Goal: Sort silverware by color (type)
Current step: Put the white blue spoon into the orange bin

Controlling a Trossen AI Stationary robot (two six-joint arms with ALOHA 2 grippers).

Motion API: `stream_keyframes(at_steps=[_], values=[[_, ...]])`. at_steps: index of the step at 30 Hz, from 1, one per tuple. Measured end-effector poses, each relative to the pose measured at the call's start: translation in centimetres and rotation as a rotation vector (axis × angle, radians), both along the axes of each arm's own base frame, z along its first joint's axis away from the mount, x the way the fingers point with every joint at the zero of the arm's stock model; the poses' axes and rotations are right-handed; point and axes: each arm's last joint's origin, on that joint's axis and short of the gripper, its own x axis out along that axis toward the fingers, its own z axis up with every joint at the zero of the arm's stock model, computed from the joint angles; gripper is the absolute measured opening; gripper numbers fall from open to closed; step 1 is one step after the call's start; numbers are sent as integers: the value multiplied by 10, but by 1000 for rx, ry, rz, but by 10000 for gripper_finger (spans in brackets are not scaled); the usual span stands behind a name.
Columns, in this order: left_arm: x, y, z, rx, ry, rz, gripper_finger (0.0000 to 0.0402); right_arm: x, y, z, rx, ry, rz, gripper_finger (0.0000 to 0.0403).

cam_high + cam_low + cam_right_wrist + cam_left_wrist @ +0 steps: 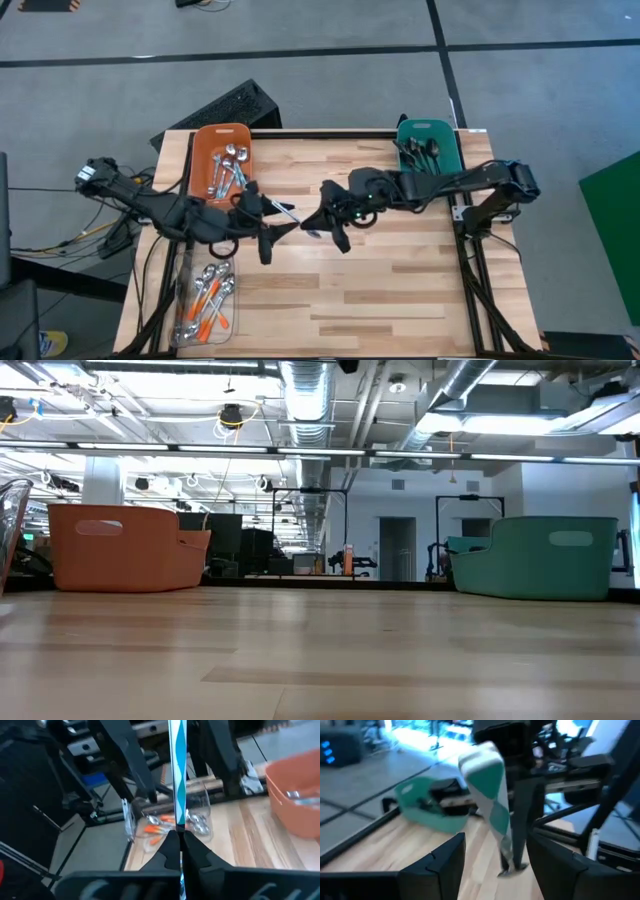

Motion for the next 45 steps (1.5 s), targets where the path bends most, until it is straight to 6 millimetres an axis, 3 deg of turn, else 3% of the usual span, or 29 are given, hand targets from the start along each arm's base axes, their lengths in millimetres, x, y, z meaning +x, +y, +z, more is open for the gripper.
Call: stream_keyframes(at_steps=[5, 11, 16, 20, 24, 28, 37, 40, 45], values=[[7, 11, 7, 37, -48, -45, 165, 1, -7, 4, -31, -46, 13, 8], [10, 24, 7, 16, -54, 2, 30, 1, -16, 5, -77, -63, 30, 9], [9, 37, 4, 6, -10, 48, 8, 0, -33, 3, -2, -14, -30, 65], [-7, 67, -5, -86, 134, 184, 5, -6, -62, -6, 116, 135, -129, 133], [-38, 109, -25, -244, 424, 401, 5, -17, -85, -26, 157, 358, -200, 174], [-64, 148, -35, -368, 579, 585, 5, -23, -96, -36, 155, 461, -232, 183], [-100, 222, -51, -559, 733, 720, 5, -22, -86, -36, 126, 456, -193, 161], [-110, 238, -60, -645, 788, 758, 31, -24, -85, -39, 169, 502, -216, 161], [-119, 250, -67, -722, 829, 747, 128, -32, -87, -43, 168, 594, -307, 174]])
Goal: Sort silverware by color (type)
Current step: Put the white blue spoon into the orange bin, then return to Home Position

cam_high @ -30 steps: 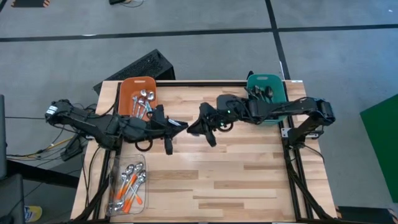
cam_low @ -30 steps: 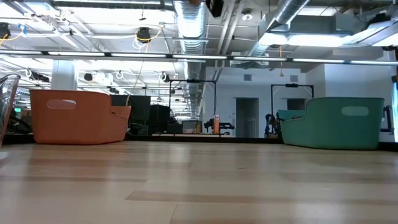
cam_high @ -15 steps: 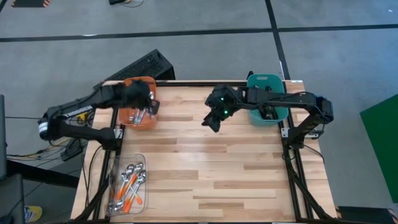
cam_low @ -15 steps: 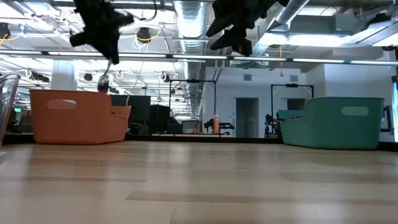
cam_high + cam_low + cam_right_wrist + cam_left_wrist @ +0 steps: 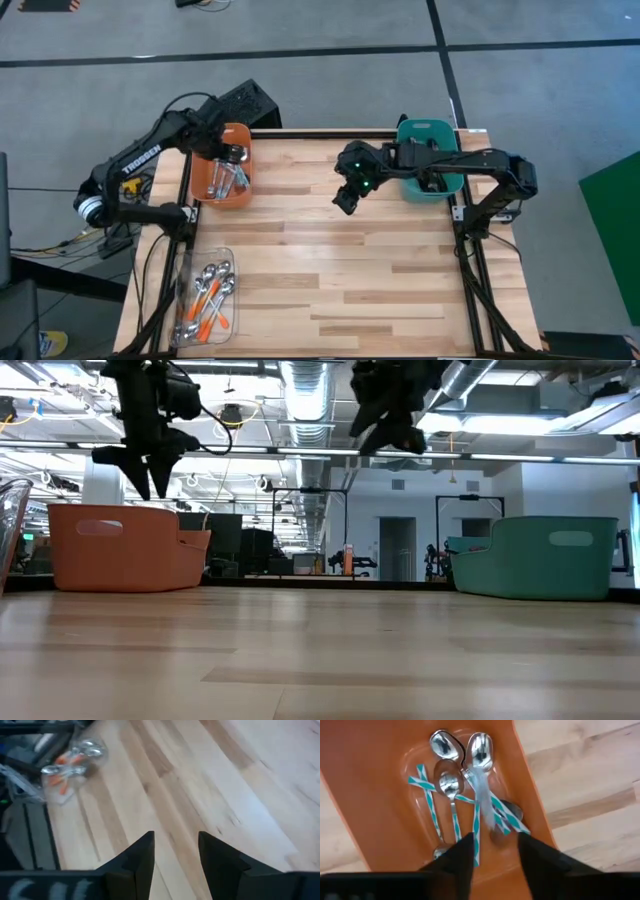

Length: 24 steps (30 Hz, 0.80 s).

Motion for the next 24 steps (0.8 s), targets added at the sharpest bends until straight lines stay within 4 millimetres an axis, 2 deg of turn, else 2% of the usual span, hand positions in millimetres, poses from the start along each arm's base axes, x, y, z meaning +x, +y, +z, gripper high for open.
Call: stream_keyframes(at_steps=[4, 8, 15, 20, 24], values=[[-4, -4, 6, 32, -34, -36, 202, -11, 4, 9, -32, 7, -17, 181], [-7, -20, 30, 175, -193, -113, 236, -23, 12, 30, -103, -69, -50, 177], [-25, -70, 84, 514, -560, -156, 237, -55, 15, 74, -183, -264, -123, 153], [-36, -100, 105, 628, -763, -289, 232, -71, 20, 99, -211, -426, -114, 138], [-34, -115, 120, 695, -920, -407, 197, -83, 31, 114, -292, -521, -17, 119]])
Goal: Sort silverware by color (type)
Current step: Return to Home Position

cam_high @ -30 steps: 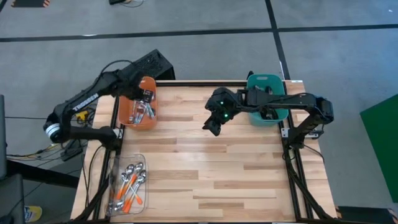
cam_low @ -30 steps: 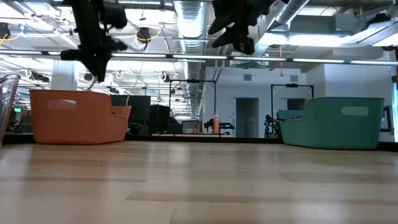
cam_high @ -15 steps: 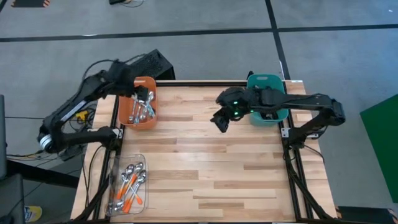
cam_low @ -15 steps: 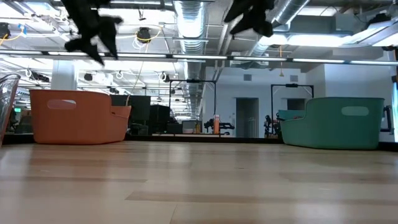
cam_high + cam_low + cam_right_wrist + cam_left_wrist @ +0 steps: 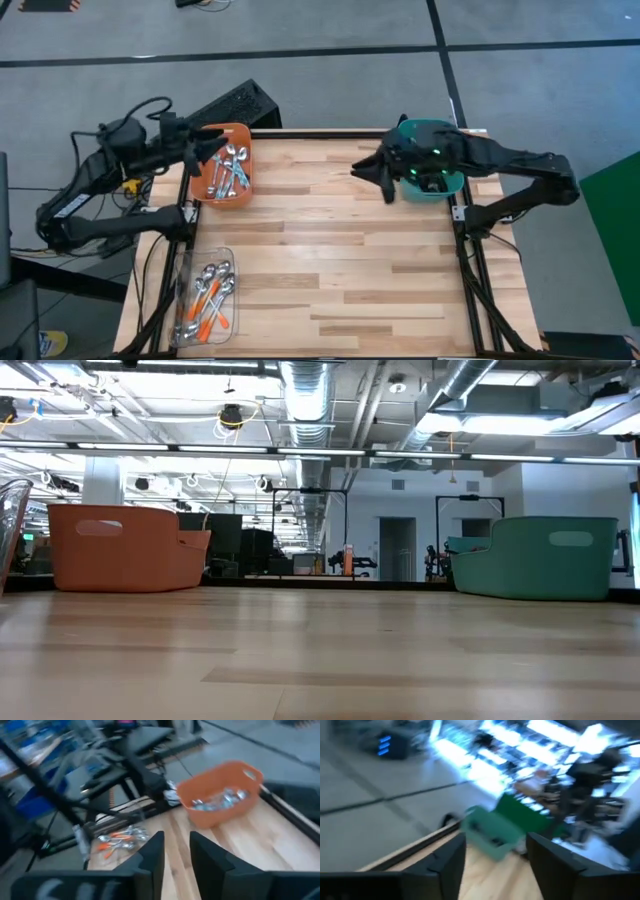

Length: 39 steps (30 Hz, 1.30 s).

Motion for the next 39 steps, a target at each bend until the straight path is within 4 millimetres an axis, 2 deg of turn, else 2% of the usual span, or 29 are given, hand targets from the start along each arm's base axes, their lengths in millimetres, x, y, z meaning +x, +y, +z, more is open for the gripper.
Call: stream_keyframes(at_steps=[4, 7, 11, 14, 18, 24, 27, 31, 39], values=[[10, -14, 12, 92, -99, -156, 139, -23, 21, 17, -96, -80, 79, 86], [25, -25, 11, 166, -129, -246, 94, -44, 30, 26, -139, -148, 91, 54], [46, -42, -1, 276, -172, -320, 39, -71, 33, 25, -158, -260, 83, 12], [51, -50, -12, 324, -181, -336, 8, -89, 34, 16, -156, -359, 92, 13], [41, -52, -28, 341, -164, -332, 5, -106, 33, -4, -171, -441, 95, 19], [8, -49, -39, 388, -147, -302, 1, -119, 22, -39, -193, -292, 3, 16], [-4, -48, -49, 406, -43, -313, 4, -126, 19, -45, -180, -239, -13, 18], [-9, -47, -61, 359, 52, -335, 1, -138, 18, -44, -324, -236, 16, 15], [-9, -48, -62, 455, 91, -362, 0, -159, 19, -50, -424, -198, 83, 13]])
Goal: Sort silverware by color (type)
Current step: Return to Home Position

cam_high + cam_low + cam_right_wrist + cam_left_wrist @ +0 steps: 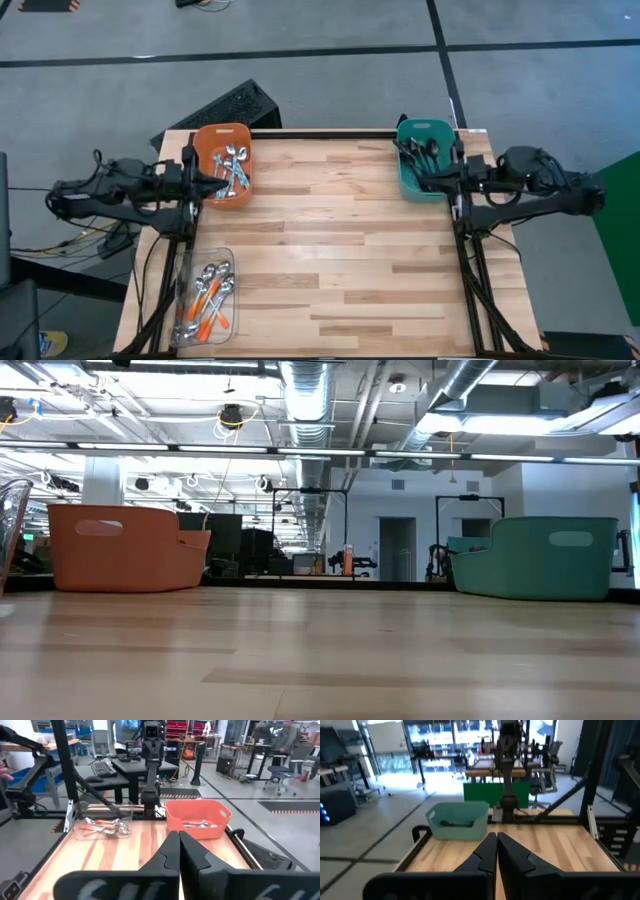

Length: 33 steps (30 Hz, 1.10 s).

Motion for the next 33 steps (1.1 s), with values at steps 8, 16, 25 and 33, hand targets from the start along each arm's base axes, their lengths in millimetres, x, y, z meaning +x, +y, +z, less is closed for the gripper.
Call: stream_keyframes(at_steps=[8, 16, 25, 33], values=[[14, -1, -49, -20, -72, 10, 0, -10, -1, -48, 70, -80, -4, 13], [10, 1, -93, -112, -47, 58, 0, -8, -1, -101, 103, -91, -5, 13], [-22, 2, -98, -64, -186, 26, 0, -24, -1, -126, 108, -152, 24, 13], [-17, 0, -106, -30, -134, -33, 0, -19, -1, -141, 125, -132, 34, 13]])
